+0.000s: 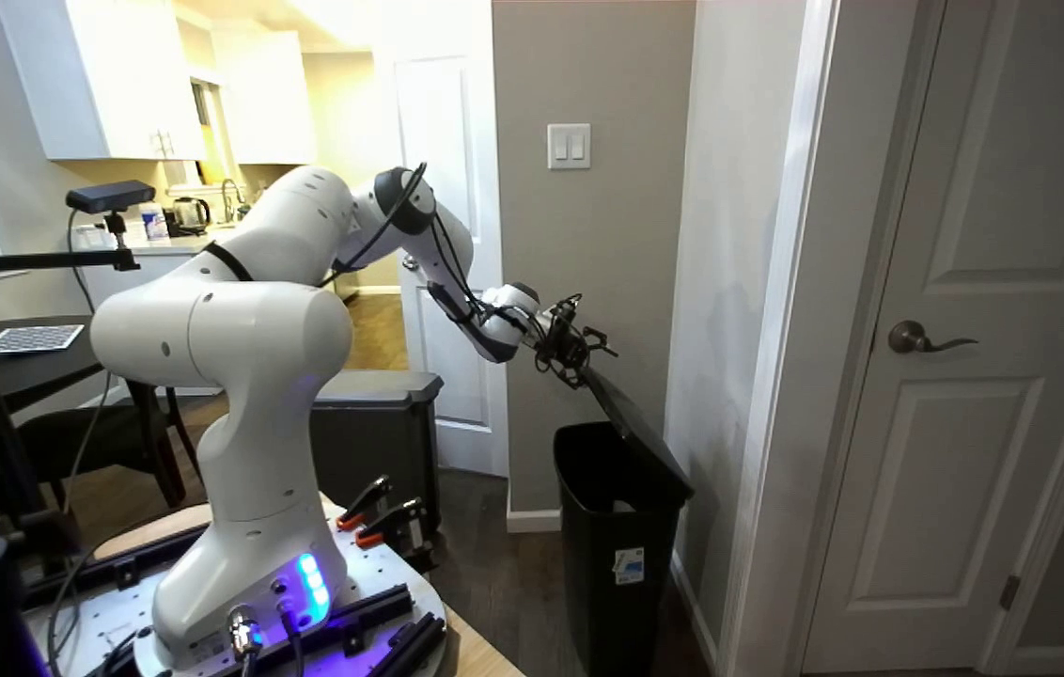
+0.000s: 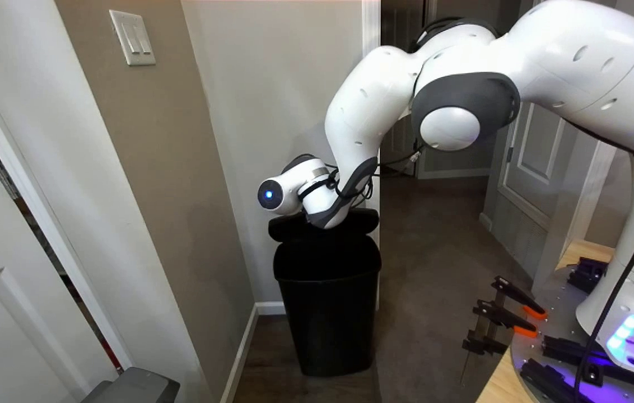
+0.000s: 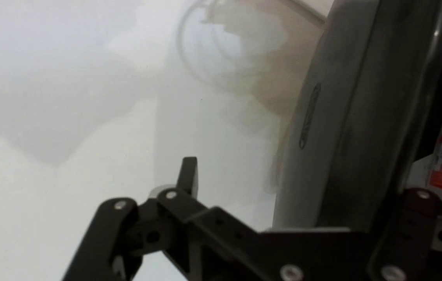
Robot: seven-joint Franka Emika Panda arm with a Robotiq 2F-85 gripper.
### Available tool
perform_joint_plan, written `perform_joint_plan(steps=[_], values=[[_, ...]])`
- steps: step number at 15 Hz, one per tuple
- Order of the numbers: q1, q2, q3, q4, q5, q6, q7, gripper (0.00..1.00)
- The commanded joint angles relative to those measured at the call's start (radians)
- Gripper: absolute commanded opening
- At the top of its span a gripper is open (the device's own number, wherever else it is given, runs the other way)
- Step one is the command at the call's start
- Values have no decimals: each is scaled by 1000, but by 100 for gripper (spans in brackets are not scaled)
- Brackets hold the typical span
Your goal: Completely open the bin
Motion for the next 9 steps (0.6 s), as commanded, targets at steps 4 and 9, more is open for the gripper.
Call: perform_joint_plan(steps=[4,9], values=[[-210,-154,224,-26,-168,6,-13,100],[-342,-184,349,11,-189,-11,-63,100]])
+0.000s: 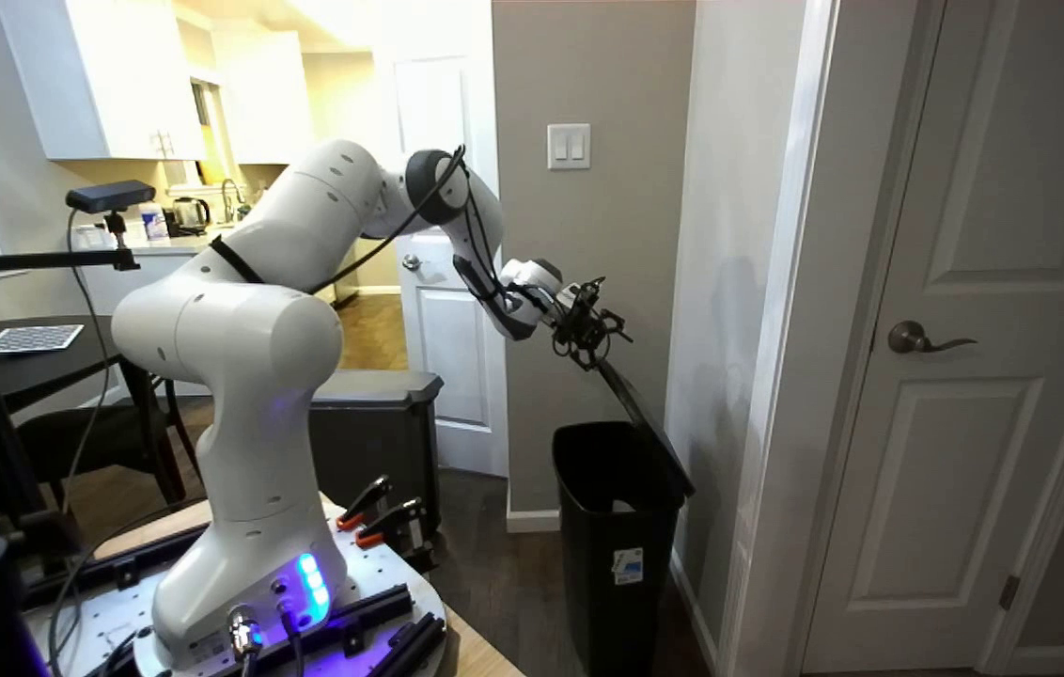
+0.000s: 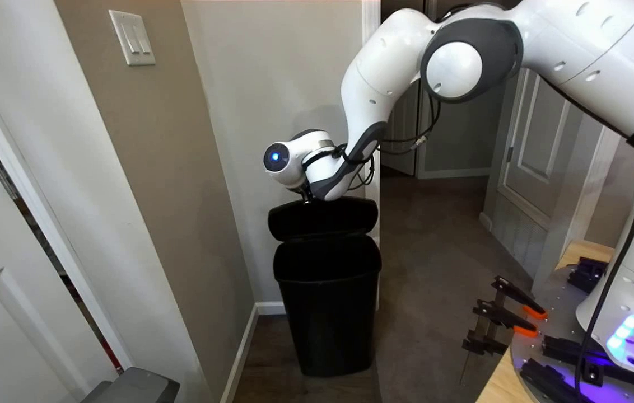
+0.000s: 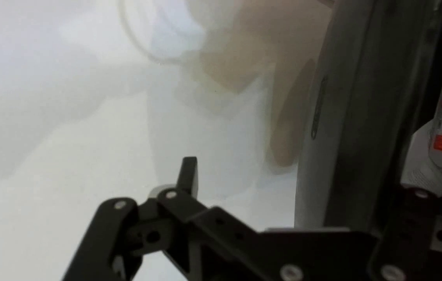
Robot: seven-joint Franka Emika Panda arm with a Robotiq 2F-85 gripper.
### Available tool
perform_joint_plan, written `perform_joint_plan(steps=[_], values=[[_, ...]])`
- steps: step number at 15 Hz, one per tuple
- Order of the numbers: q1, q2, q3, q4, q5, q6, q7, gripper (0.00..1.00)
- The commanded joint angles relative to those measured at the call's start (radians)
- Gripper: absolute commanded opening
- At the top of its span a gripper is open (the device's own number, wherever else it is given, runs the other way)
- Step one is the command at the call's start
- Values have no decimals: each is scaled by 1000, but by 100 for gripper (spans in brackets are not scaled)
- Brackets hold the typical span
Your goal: Completely open the bin
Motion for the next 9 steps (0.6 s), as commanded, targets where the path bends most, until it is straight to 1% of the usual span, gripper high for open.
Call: perform_joint_plan(steps=[1,5,9], values=[[-88,-37,88,11,-23,-12,-63,100],[-149,-22,133,64,-6,-13,-121,100],[-199,-6,160,125,15,-21,-188,100]])
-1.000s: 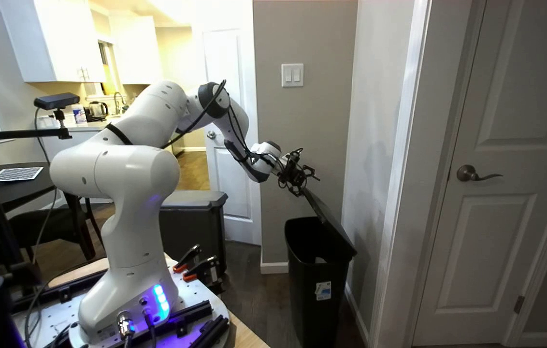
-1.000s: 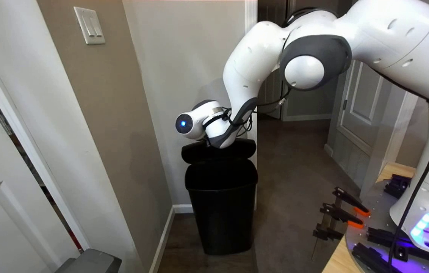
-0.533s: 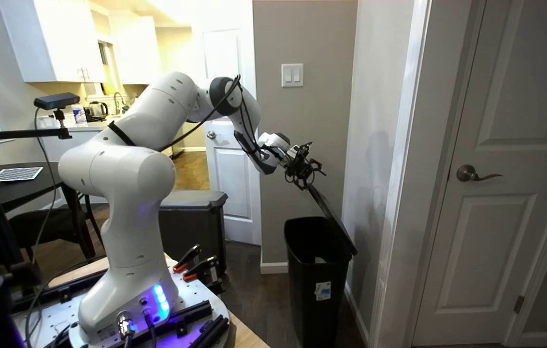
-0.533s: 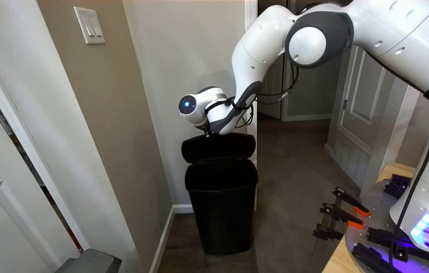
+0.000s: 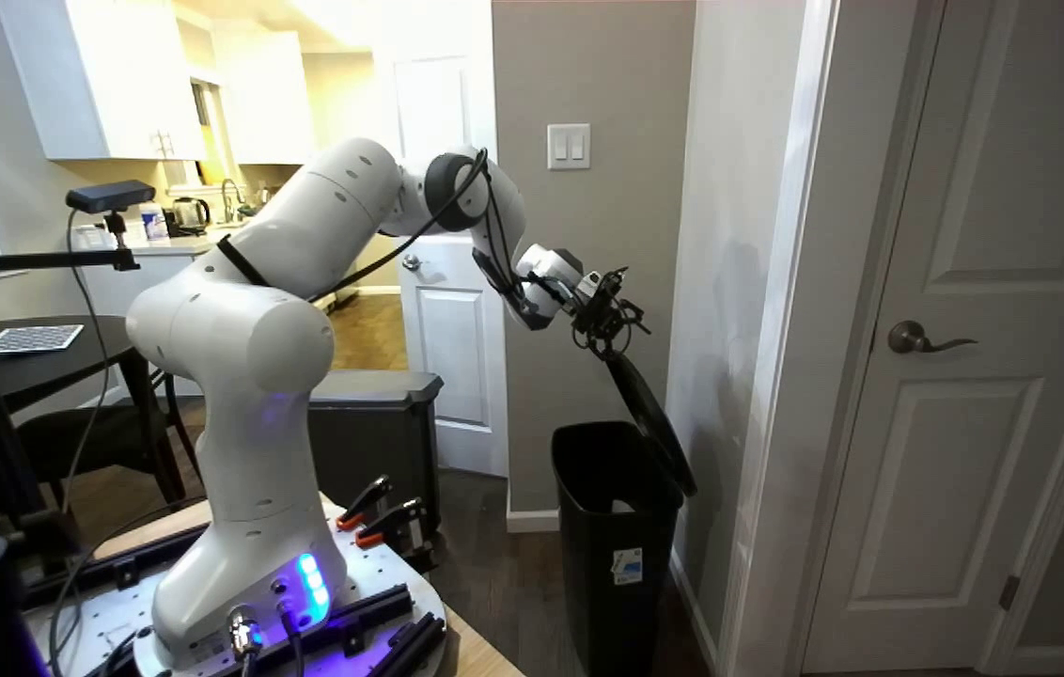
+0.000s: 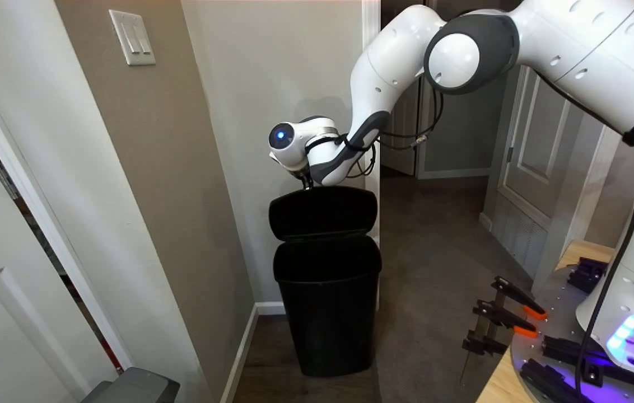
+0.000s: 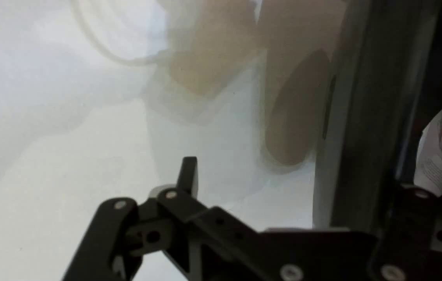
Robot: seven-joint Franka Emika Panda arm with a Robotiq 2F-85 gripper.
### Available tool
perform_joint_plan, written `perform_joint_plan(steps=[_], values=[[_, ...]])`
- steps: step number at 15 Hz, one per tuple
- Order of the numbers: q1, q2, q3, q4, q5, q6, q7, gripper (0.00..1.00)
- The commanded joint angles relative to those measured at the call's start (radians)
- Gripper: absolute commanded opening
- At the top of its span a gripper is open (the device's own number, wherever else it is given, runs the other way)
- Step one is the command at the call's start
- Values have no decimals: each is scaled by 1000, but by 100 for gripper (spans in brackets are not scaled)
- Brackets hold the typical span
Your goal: Completely open the bin
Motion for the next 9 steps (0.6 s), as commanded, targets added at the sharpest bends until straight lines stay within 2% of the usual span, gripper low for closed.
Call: perform_joint_plan(steps=[1,9], values=[[-54,2,40,54,20,-22,-100,100],[-119,44,46,196,82,-75,-219,100]])
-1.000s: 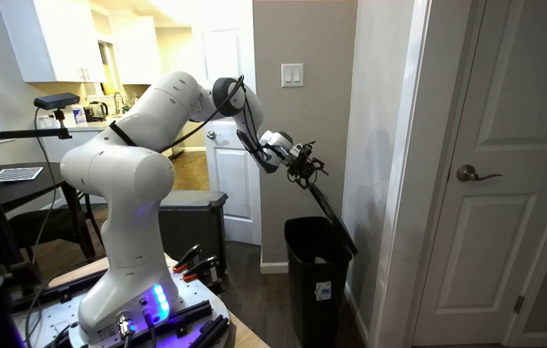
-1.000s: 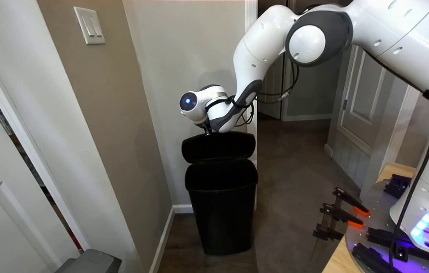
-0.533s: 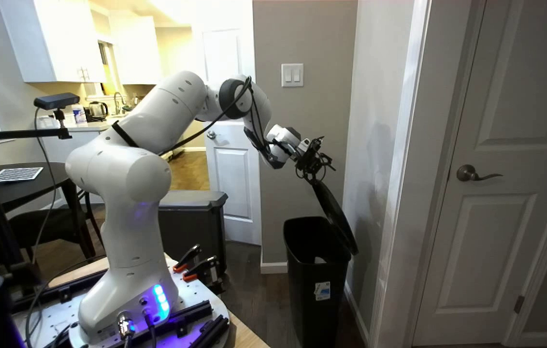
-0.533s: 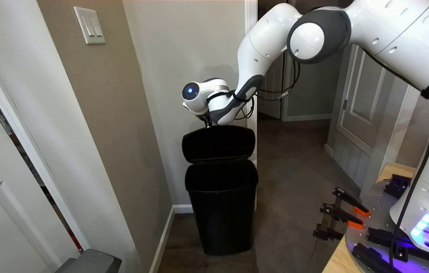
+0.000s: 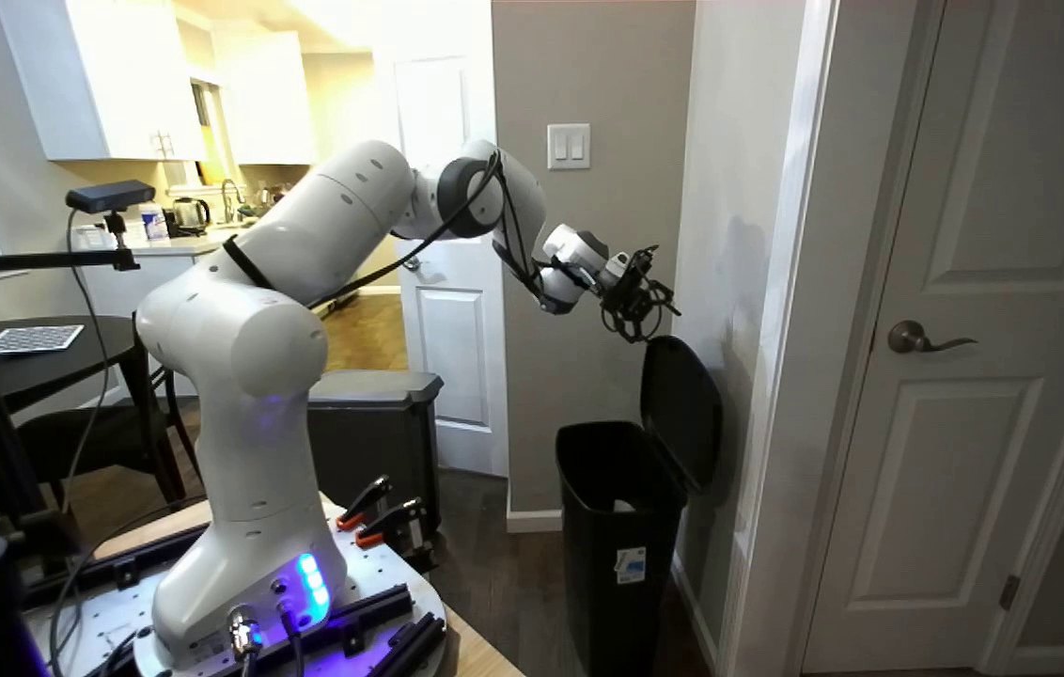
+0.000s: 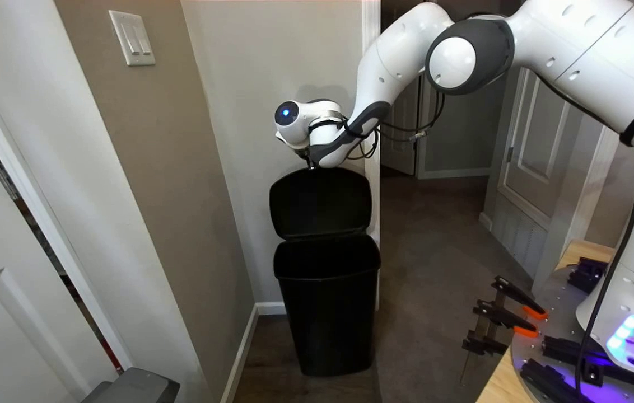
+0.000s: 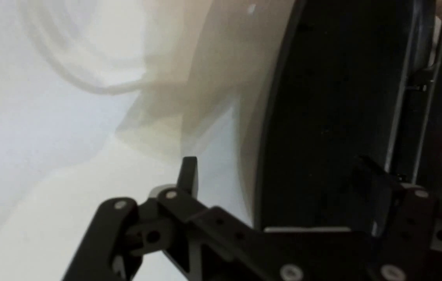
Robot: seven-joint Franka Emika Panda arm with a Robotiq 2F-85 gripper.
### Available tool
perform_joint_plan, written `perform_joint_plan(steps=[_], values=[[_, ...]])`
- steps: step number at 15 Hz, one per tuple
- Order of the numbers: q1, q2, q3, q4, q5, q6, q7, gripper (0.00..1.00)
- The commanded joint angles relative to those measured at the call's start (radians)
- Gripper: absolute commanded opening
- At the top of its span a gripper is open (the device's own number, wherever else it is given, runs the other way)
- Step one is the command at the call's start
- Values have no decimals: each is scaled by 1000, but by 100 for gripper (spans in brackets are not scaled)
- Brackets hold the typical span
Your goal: Completely open the bin
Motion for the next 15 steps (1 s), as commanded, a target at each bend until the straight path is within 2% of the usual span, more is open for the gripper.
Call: perform_joint_plan(steps=[1,7,12,15], values=[[-23,30,12,73,42,-42,-77,100],[-9,48,1,104,39,-77,-73,100],[19,-7,8,35,30,-58,-45,100],[24,-53,38,-31,54,-38,-27,100]])
